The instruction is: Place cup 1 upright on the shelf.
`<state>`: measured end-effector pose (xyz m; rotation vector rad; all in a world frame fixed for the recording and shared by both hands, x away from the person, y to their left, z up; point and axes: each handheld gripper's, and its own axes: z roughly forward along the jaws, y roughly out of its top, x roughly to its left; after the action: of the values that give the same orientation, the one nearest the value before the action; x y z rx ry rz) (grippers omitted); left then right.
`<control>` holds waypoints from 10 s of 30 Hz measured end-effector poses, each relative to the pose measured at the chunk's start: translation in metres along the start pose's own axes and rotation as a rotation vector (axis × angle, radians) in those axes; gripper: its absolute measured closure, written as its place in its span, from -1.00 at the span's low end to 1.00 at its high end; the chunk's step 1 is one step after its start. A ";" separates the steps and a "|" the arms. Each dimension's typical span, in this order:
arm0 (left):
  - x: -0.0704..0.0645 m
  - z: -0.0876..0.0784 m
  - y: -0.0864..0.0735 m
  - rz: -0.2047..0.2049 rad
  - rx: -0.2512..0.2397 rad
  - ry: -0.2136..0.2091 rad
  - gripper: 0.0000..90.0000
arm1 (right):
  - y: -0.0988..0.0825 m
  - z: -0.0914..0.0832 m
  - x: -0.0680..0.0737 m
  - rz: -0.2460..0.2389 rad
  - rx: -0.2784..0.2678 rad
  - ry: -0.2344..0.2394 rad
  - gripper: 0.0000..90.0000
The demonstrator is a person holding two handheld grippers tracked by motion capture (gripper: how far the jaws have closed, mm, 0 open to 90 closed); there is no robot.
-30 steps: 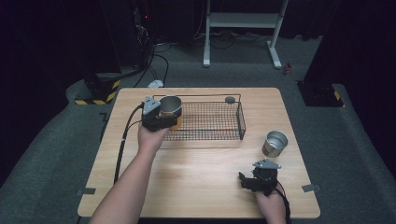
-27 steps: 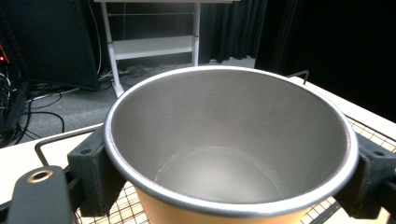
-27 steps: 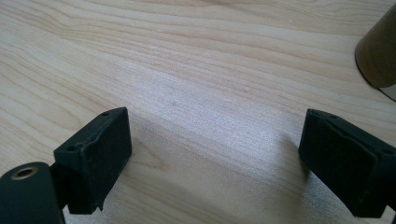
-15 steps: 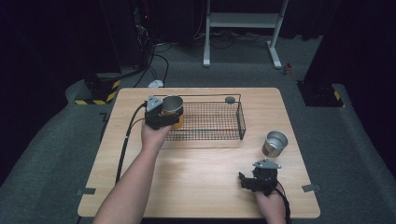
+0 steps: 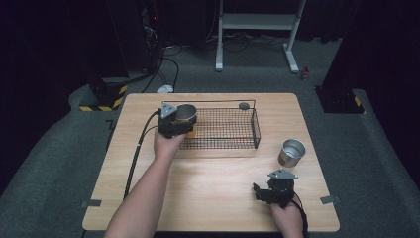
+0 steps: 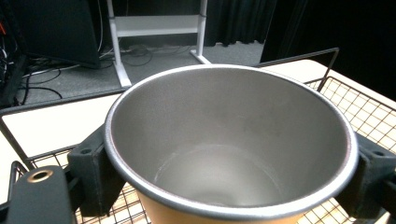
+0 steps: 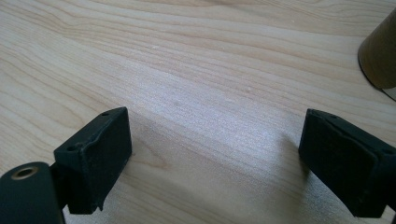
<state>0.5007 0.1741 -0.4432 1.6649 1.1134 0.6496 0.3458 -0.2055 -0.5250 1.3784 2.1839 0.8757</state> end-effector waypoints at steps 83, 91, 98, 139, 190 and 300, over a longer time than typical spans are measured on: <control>0.001 0.014 -0.019 0.026 0.159 0.049 -1.00 | 0.000 0.000 0.001 -0.002 -0.002 0.001 -0.79; 0.002 0.003 -0.018 0.027 0.178 0.019 -1.00 | 0.000 0.000 0.001 -0.002 -0.002 0.001 -0.80; 0.004 -0.010 -0.020 0.012 0.183 -0.002 -1.00 | 0.000 0.000 0.001 -0.002 -0.002 0.001 -0.79; 0.024 -0.111 -0.065 -0.023 0.176 0.021 -0.99 | 0.000 0.000 0.001 -0.002 -0.002 0.001 -0.79; 0.022 -0.144 -0.149 0.076 0.399 0.050 -0.94 | -0.001 -0.001 0.001 0.003 0.000 0.000 -0.80; 0.018 -0.139 -0.148 0.038 0.405 0.107 -1.00 | -0.017 -0.052 -0.046 0.095 -0.171 -0.213 -0.75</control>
<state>0.3399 0.2634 -0.5307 2.0160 1.3601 0.5677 0.3217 -0.2674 -0.4990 1.4301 1.8538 0.8828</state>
